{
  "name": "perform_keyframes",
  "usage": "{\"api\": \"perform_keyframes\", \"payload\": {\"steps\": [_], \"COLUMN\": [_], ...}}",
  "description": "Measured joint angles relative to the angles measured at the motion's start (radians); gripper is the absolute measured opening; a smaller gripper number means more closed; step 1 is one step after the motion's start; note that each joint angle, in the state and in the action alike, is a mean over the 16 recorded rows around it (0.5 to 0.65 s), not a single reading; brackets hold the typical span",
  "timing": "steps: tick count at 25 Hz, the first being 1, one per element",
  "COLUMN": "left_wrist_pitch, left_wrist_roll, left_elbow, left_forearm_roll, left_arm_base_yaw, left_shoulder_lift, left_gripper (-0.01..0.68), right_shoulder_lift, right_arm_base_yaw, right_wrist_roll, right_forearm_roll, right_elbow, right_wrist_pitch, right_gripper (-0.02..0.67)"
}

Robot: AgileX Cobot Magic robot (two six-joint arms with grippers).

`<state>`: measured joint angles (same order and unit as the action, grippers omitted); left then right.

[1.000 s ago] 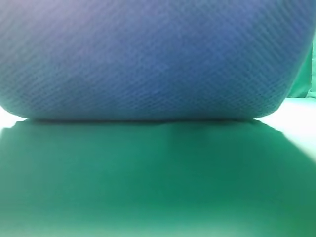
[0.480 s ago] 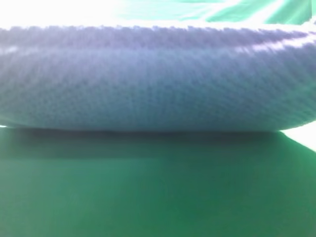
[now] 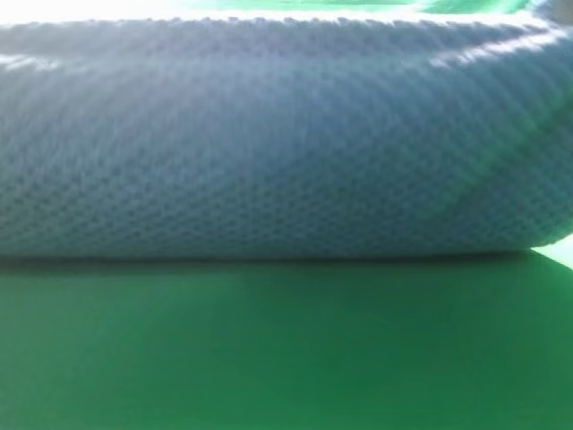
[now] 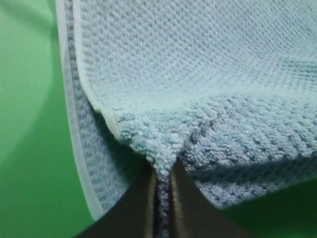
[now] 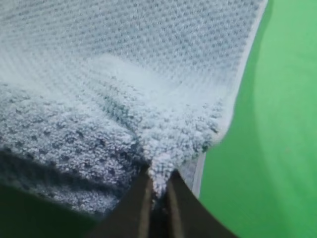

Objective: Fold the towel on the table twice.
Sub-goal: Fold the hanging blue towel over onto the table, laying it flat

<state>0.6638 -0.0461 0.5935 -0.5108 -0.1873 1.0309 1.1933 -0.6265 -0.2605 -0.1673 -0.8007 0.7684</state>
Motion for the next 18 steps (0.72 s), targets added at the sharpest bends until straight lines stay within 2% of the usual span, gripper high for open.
{"api": "perform_keyframes", "payload": {"steps": [12, 18], "left_wrist_pitch": [-0.058, -0.112], "left_wrist_roll": [-0.005, -0.004], "left_elbow": [0.335, 0.441], "left_forearm_roll": [0.084, 0.104], "left_arm_base_yaw": [0.001, 0.001], "left_shoulder_lift": [0.381, 0.531], "left_gripper": [0.000, 0.000], "right_shoulder_lift": [0.285, 0.430], "right_arm_base_yaw": [0.107, 0.171], "right_wrist_roll": [0.010, 0.022], "right_forearm_roll": [-0.117, -0.125], "right_elbow": [-0.225, -0.304], "right_wrist_pitch": [-0.087, -0.169], "right_gripper": [0.000, 0.000]}}
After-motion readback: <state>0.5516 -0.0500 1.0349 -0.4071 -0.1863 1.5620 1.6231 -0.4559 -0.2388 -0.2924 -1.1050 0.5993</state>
